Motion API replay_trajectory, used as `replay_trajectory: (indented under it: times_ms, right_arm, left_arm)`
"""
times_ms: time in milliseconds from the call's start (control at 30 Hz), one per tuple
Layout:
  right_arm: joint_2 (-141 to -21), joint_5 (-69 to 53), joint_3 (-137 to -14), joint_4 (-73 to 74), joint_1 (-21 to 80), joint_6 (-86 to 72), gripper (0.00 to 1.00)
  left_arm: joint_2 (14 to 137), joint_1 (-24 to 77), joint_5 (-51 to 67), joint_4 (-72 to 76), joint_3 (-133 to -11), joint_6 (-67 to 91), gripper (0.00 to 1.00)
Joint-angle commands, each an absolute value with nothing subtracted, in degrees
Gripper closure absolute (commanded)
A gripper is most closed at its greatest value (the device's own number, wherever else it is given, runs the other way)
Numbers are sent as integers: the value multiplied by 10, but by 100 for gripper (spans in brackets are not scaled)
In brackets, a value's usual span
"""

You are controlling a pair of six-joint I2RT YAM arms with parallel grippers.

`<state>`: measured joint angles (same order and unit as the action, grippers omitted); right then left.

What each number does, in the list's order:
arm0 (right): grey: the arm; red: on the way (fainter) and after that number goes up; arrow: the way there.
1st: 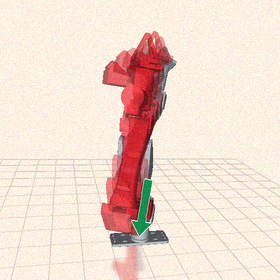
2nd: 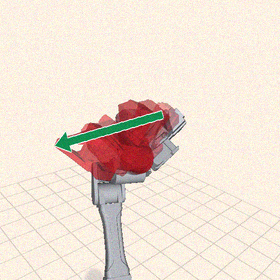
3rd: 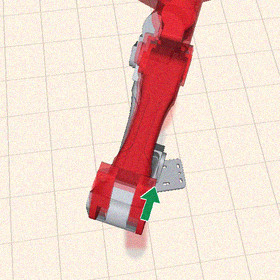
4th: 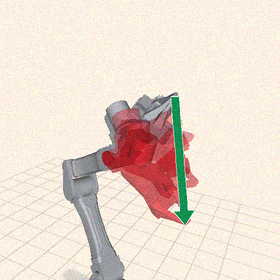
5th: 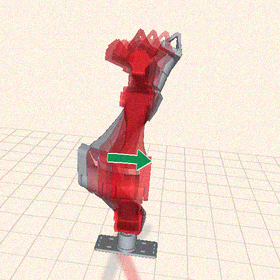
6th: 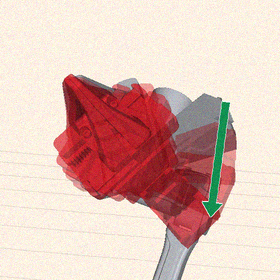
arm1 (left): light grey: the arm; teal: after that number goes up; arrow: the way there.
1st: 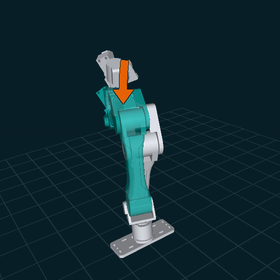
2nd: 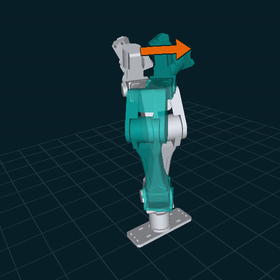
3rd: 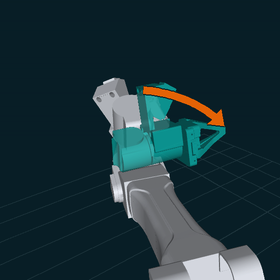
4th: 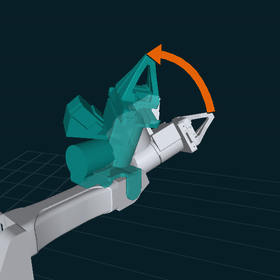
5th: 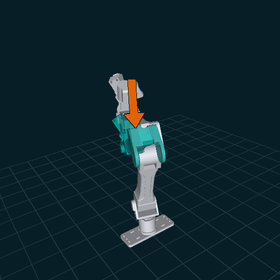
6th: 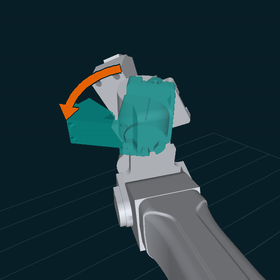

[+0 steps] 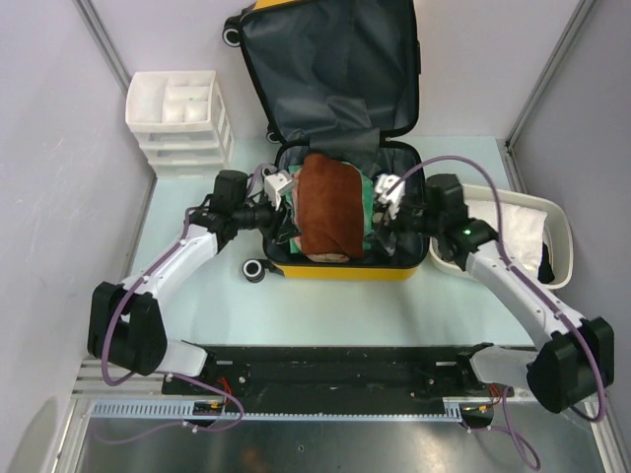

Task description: Open, take out, and arrange the luggage

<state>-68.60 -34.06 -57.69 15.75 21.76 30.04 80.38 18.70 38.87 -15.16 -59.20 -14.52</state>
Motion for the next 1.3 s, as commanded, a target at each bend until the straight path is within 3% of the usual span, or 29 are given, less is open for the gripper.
replay_trajectory:
  times_ms: [0, 200, 433, 800, 1000, 1267]
  right_arm:
    - [-726, -324, -591, 134, 283, 326, 21]
    - [-780, -318, -594, 88, 316, 316, 34]
    - [-802, -315, -593, 62, 321, 322, 38]
    - [-804, -301, -593, 59, 322, 329, 39]
    - [-803, -305, -593, 53, 321, 318, 30]
    - [-798, -311, -593, 59, 322, 321, 29]
  left_arm:
    - [782, 189, 424, -161, -557, -63, 52]
    - [810, 190, 417, -139, -537, 41, 57]
    - [845, 191, 438, -103, -533, 118, 60]
    - [875, 198, 429, -55, -514, 192, 63]
    - [872, 199, 403, -54, -501, 211, 51]
    - [840, 192, 369, -54, -479, 229, 48]
